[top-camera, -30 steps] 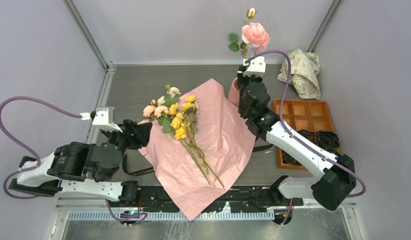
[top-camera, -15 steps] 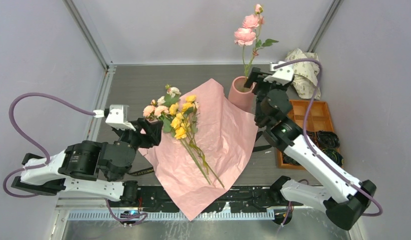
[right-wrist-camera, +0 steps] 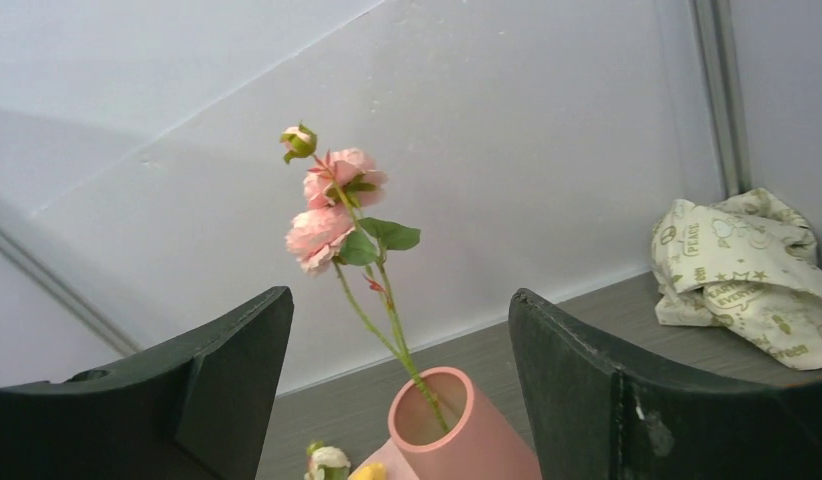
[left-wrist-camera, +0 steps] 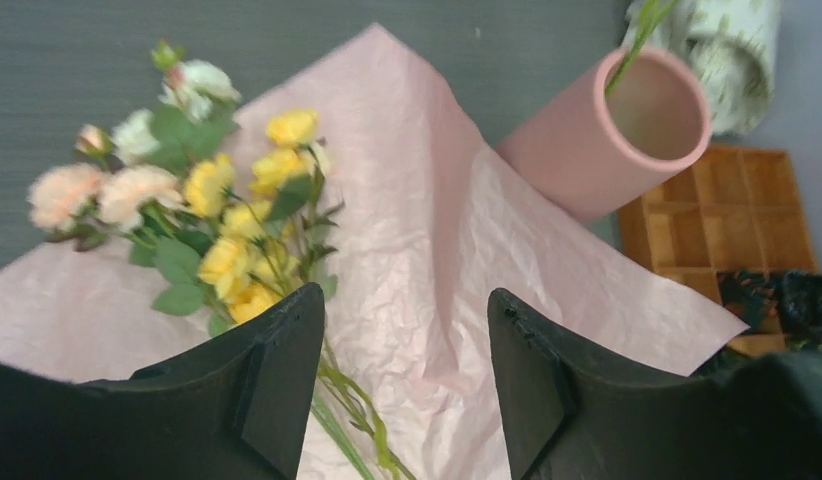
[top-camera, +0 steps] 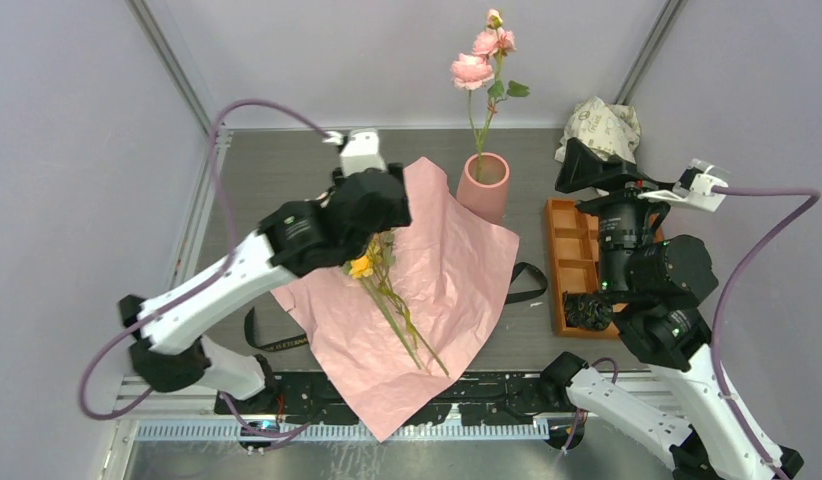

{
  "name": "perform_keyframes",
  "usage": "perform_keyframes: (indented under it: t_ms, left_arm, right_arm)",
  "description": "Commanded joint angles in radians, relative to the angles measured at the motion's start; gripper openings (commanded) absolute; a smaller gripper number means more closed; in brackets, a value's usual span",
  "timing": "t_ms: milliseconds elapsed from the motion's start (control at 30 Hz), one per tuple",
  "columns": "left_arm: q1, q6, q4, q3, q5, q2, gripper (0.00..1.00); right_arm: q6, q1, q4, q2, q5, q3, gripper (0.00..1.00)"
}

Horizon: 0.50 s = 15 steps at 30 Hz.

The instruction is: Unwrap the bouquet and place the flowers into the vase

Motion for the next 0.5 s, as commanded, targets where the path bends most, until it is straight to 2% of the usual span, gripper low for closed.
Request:
perform_keyframes:
  t_ms: [0,133,267,400,467]
  left_arm:
    - [0.117,-0.091,0.002,0.044,0.341,0.140,0.61]
    - [0.198,-0.219,0.028,-0.064,0.468,0.183,0.62]
    - [0.235,-0.328,0.058,-0.218,0.501,0.163,0.83]
    - [0.238,-0.435,0.204,-0.374,0.579,0.149,0.85]
    - [0.238,-0.469,0.236,-0.404,0.601,0.169,0.85]
  right_arm:
    - [0.081,-0.002,-0.138,-0.018,-0.109,0.041,0.84]
    - [0.115,-0.003,-0.224,-0.045,-0.136,0.041,0.84]
    - [0.161,-0.003,-0.285,-0.070,-0.174,0.018,0.84]
    - [0.232,-0.002,-0.307,-0.083,-0.242,-0.029,0.84]
    - [0.259,-0.002,-0.305,-0.082,-0.271,-0.055,0.84]
